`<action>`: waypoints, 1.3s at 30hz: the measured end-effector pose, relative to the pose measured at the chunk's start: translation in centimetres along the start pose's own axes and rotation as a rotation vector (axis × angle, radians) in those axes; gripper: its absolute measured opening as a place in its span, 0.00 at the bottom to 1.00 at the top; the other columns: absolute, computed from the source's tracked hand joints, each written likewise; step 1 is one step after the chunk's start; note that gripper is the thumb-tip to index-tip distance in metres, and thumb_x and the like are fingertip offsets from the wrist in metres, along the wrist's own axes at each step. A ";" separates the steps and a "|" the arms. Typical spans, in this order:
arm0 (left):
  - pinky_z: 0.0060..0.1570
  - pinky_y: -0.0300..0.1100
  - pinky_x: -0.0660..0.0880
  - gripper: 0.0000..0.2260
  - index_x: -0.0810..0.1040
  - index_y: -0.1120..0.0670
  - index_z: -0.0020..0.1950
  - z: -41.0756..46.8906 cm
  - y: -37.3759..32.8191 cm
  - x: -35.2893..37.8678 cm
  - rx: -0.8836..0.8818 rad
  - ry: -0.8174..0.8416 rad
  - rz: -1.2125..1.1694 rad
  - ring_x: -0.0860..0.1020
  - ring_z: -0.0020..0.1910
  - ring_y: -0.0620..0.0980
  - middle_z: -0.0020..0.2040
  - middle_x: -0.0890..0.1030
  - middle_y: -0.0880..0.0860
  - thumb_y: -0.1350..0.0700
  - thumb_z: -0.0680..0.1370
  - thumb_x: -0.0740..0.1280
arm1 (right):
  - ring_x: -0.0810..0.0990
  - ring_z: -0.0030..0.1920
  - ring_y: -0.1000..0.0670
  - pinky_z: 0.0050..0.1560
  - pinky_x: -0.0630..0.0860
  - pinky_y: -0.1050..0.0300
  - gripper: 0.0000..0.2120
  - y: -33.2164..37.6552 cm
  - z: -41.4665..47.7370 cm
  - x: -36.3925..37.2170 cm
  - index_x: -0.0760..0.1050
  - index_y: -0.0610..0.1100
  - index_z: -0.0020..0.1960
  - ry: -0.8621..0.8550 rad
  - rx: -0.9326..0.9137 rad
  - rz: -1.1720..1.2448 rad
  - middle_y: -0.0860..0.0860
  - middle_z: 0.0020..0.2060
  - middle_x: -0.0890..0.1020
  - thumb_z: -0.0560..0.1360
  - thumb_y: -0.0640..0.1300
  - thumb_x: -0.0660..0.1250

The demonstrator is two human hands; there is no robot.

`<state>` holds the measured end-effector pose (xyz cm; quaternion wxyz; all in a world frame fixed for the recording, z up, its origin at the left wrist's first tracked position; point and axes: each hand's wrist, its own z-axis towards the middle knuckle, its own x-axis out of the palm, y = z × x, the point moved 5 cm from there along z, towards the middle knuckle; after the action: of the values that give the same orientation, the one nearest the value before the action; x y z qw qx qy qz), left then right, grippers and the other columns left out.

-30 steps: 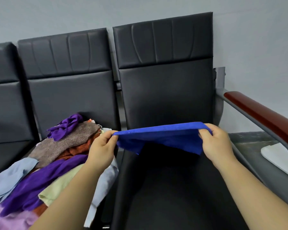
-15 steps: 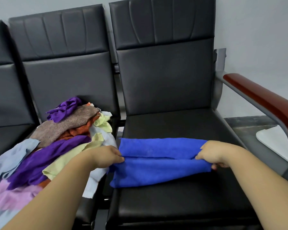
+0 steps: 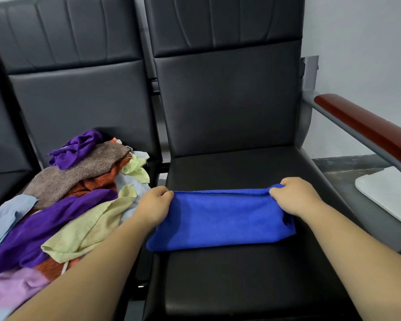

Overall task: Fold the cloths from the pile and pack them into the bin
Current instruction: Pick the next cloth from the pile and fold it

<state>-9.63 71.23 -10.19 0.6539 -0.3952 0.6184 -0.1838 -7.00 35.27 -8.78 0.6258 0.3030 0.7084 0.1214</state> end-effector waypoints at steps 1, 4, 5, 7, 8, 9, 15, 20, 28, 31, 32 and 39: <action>0.36 0.45 0.67 0.15 0.72 0.56 0.37 0.3 -0.1 0.2 0.003 -0.012 0.010 0.73 0.37 0.51 0.34 0.74 0.52 0.53 0.83 0.62 | 0.74 0.37 0.47 0.34 0.67 0.54 0.12 0.1 0.3 0.2 0.70 0.42 0.39 -0.010 -0.007 -0.019 0.47 0.38 0.77 0.79 0.46 0.65; 0.40 0.47 0.71 0.14 0.75 0.57 0.44 1.1 -0.2 0.9 0.057 -0.029 0.132 0.76 0.39 0.51 0.37 0.78 0.52 0.50 0.84 0.60 | 0.76 0.38 0.47 0.33 0.68 0.54 0.11 0.3 1.1 0.8 0.73 0.42 0.41 -0.028 -0.019 -0.094 0.46 0.40 0.79 0.80 0.46 0.64; 0.42 0.47 0.72 0.14 0.76 0.56 0.45 1.4 -0.3 1.0 0.073 -0.044 0.183 0.76 0.40 0.50 0.38 0.78 0.51 0.49 0.84 0.60 | 0.76 0.38 0.47 0.33 0.68 0.54 0.10 0.3 1.4 1.0 0.73 0.42 0.42 -0.027 -0.020 -0.115 0.46 0.40 0.79 0.80 0.46 0.64; 0.43 0.47 0.72 0.13 0.77 0.53 0.47 2.0 -0.1 1.3 0.094 -0.088 0.261 0.76 0.41 0.50 0.38 0.78 0.49 0.46 0.83 0.61 | 0.77 0.39 0.47 0.33 0.68 0.54 0.10 0.3 1.9 1.3 0.73 0.42 0.42 -0.009 -0.014 -0.160 0.46 0.41 0.79 0.79 0.46 0.64; 0.42 0.46 0.71 0.13 0.77 0.53 0.47 2.2 0.0 1.3 0.101 -0.111 0.292 0.76 0.40 0.51 0.37 0.78 0.48 0.45 0.83 0.61 | 0.78 0.39 0.47 0.33 0.68 0.54 0.10 0.4 2.1 1.4 0.74 0.43 0.43 0.006 -0.010 -0.183 0.47 0.41 0.79 0.80 0.47 0.64; 0.41 0.46 0.70 0.13 0.76 0.53 0.46 2.5 0.2 1.5 0.102 -0.130 0.316 0.75 0.40 0.51 0.37 0.77 0.48 0.45 0.83 0.62 | 0.78 0.40 0.47 0.33 0.69 0.54 0.09 0.4 2.5 1.6 0.74 0.43 0.43 0.018 -0.004 -0.203 0.47 0.41 0.79 0.80 0.47 0.64; 0.40 0.46 0.69 0.13 0.71 0.51 0.48 2.9 0.6 2.0 0.097 -0.158 0.375 0.75 0.40 0.49 0.40 0.76 0.48 0.43 0.80 0.67 | 0.78 0.42 0.48 0.38 0.75 0.53 0.05 0.6 3.1 1.5 0.72 0.46 0.50 0.025 -0.003 -0.221 0.48 0.44 0.79 0.78 0.47 0.66; 0.50 0.49 0.73 0.17 0.73 0.51 0.58 2.2 -0.1 2.5 0.196 -0.178 0.509 0.74 0.54 0.56 0.54 0.74 0.52 0.42 0.77 0.70 | 0.79 0.44 0.50 0.42 0.78 0.53 0.11 0.9 2.9 1.4 0.73 0.49 0.55 0.039 -0.018 -0.181 0.51 0.46 0.79 0.75 0.41 0.69; 0.56 0.51 0.72 0.17 0.78 0.50 0.58 -1.5 -3.2 5.5 0.421 -0.146 0.685 0.72 0.57 0.57 0.58 0.72 0.52 0.41 0.75 0.70 | 0.80 0.42 0.48 0.37 0.75 0.56 0.05 0.9 2.7 0.9 0.78 0.48 0.45 0.025 -0.036 -0.230 0.49 0.42 0.82 0.80 0.44 0.65; 0.55 0.48 0.72 0.15 0.77 0.50 0.61 -2.2 -3.5 7.3 0.470 0.022 0.680 0.72 0.58 0.54 0.57 0.72 0.50 0.43 0.80 0.64 | 0.80 0.43 0.48 0.40 0.79 0.54 0.03 0.7 2.6 0.8 0.77 0.48 0.48 0.050 -0.011 -0.235 0.49 0.44 0.81 0.78 0.42 0.66; 0.56 0.48 0.72 0.15 0.76 0.49 0.63 -2.3 -3.4 7.7 0.471 0.071 0.674 0.72 0.58 0.54 0.58 0.73 0.49 0.43 0.81 0.63 | 0.81 0.43 0.48 0.42 0.79 0.54 0.04 0.7 2.6 0.8 0.77 0.48 0.49 0.062 0.003 -0.244 0.49 0.45 0.82 0.77 0.41 0.66; 0.76 0.53 0.55 0.33 0.55 0.37 0.80 -2.6 -1.9 8.5 0.384 0.262 0.805 0.56 0.77 0.58 0.80 0.56 0.49 0.27 0.76 0.46 | 0.79 0.47 0.44 0.35 0.71 0.55 0.13 -0.4 2.2 0.3 0.73 0.42 0.57 0.086 0.142 -0.313 0.45 0.54 0.78 0.76 0.48 0.66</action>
<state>-10.17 63.11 -14.23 0.6509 0.0310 0.7549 -0.0749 -4.99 34.65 -9.63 0.5833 0.2270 0.7798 -0.0153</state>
